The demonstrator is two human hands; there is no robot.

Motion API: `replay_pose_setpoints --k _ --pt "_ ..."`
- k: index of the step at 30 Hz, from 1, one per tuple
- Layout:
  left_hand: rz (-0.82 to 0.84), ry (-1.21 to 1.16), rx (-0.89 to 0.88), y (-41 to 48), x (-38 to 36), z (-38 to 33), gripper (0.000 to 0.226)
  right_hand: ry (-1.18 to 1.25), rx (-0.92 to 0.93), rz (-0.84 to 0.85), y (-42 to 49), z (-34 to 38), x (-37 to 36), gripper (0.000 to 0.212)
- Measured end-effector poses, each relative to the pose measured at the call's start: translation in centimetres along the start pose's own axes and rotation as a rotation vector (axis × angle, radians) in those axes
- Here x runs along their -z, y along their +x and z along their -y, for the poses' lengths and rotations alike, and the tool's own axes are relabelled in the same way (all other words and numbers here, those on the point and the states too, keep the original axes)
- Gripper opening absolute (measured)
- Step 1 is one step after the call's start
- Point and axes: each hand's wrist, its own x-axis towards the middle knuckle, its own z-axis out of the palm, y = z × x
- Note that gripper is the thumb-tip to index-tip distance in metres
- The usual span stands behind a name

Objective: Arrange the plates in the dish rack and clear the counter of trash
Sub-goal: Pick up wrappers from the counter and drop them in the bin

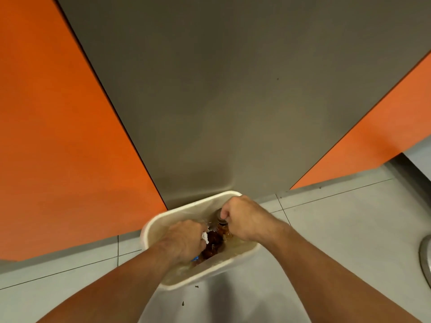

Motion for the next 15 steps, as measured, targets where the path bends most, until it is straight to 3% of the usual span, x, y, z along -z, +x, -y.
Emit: replay_pose_setpoints --k 5,10,15 --pt "0.114 -0.123 -0.009 0.8 -1.7 -0.1 0.051 0.078 0.007 -0.072 -2.5 -2.0 1.7 0.028" --pt "-0.105 -0.202 -0.074 -1.5 0.9 -0.7 0.033 0.134 0.041 -0.163 -4.3 -2.1 2.9 0.025" --pt "-0.250 -0.200 -0.217 -7.0 9.2 -5.1 0.019 0.150 0.124 -0.224 -8.3 -1.2 7.0 0.028"
